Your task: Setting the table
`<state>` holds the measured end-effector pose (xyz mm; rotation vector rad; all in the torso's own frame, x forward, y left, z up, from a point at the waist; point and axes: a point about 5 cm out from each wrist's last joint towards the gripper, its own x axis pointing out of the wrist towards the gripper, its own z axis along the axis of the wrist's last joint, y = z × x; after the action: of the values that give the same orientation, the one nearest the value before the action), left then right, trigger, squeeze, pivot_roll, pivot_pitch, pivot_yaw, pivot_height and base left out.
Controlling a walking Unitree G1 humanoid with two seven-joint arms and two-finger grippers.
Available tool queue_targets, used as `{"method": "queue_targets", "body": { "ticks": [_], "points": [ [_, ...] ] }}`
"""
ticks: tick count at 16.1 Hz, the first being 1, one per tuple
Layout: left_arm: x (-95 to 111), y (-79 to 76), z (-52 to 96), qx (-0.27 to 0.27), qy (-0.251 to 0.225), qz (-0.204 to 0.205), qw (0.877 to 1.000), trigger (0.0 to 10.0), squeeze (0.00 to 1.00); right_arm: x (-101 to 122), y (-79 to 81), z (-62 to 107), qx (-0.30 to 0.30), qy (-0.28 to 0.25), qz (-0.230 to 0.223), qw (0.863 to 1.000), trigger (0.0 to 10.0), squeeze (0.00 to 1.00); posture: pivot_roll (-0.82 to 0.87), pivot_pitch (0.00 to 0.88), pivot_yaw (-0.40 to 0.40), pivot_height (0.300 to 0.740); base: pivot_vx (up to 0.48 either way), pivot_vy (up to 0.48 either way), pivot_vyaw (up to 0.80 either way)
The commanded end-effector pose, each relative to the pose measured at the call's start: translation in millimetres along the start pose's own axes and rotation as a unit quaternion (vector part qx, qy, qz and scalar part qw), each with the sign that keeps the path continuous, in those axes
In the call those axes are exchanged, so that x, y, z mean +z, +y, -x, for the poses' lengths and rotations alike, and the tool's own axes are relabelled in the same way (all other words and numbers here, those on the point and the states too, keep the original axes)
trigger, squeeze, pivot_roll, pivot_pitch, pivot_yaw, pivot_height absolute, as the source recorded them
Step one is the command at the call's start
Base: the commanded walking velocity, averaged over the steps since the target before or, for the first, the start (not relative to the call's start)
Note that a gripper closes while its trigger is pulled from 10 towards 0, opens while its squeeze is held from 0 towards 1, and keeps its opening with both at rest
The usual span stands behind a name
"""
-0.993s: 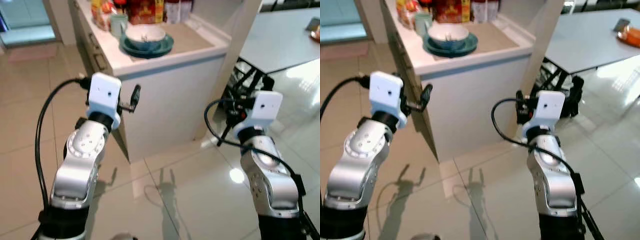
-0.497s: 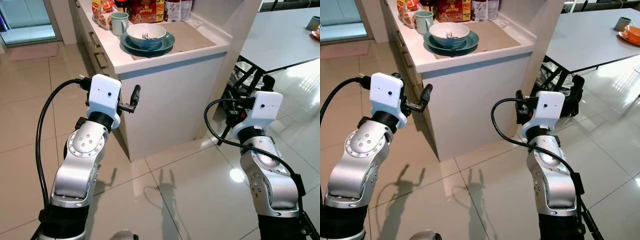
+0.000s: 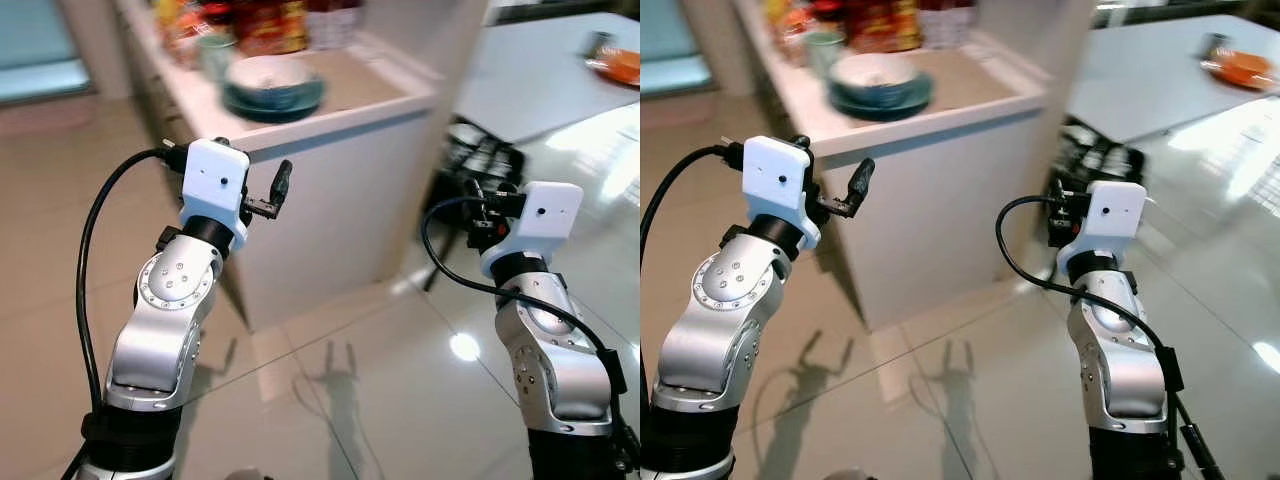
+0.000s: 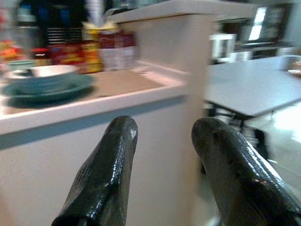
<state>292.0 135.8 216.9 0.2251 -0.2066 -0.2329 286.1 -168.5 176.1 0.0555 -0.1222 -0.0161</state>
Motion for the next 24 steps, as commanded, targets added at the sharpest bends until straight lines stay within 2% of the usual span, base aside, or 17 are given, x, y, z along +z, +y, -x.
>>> {"method": "queue_targets", "body": {
  "ticks": [1,2,8,10,13,17,24],
  "points": [
    [3.1,3.1,-0.7,0.003,-0.005,-0.005,1.0,10.0,0.0,8.2,2.4,-1.7,0.004,-0.018,0.001,1.0,10.0,0.0,0.07,0.002,-0.023,0.74,0.337,0.0,0.8],
    [7.3,3.0,-2.0,0.0,-0.011,-0.008,1.0,10.0,0.0,11.2,0.9,-2.6,-0.002,-0.028,-0.02,0.999,10.0,0.0,0.07,0.002,-0.023,0.74,0.341,0.0,0.0],
    [14.7,3.1,-7.9,-0.011,-0.023,-0.007,1.0,10.0,0.0,21.8,-1.2,-10.2,0.012,-0.044,-0.005,0.999,10.0,0.0,0.08,0.0,-0.018,0.74,0.343,0.0,0.0],
    [14.6,-1.5,-10.6,-0.03,-0.015,-0.009,0.999,10.0,0.0,21.9,-2.0,-11.1,0.016,-0.038,-0.007,0.999,10.0,0.0,0.08,0.0,-0.016,0.74,0.36,0.0,0.0],
    [19.1,-6.5,-15.1,-0.041,-0.021,-0.002,0.999,10.0,0.0,21.6,-4.2,-11.2,0.015,-0.033,-0.005,0.999,10.0,0.0,0.07,0.0,-0.011,0.74,0.361,0.0,-0.8],
    [27.5,-5.9,-23.0,-0.042,-0.036,0.011,0.998,10.0,0.0,23.1,-5.5,-12.7,0.022,-0.034,0.008,0.999,10.0,0.0,0.07,0.0,-0.008,0.74,0.36,0.0,0.0],
    [33.9,-7.9,-30.2,-0.056,-0.046,0.009,0.997,10.0,0.0,24.3,-4.3,-13.4,0.032,-0.031,-0.001,0.999,10.0,0.0,0.06,0.0,-0.009,0.74,0.361,0.0,0.0]
  ]
}}
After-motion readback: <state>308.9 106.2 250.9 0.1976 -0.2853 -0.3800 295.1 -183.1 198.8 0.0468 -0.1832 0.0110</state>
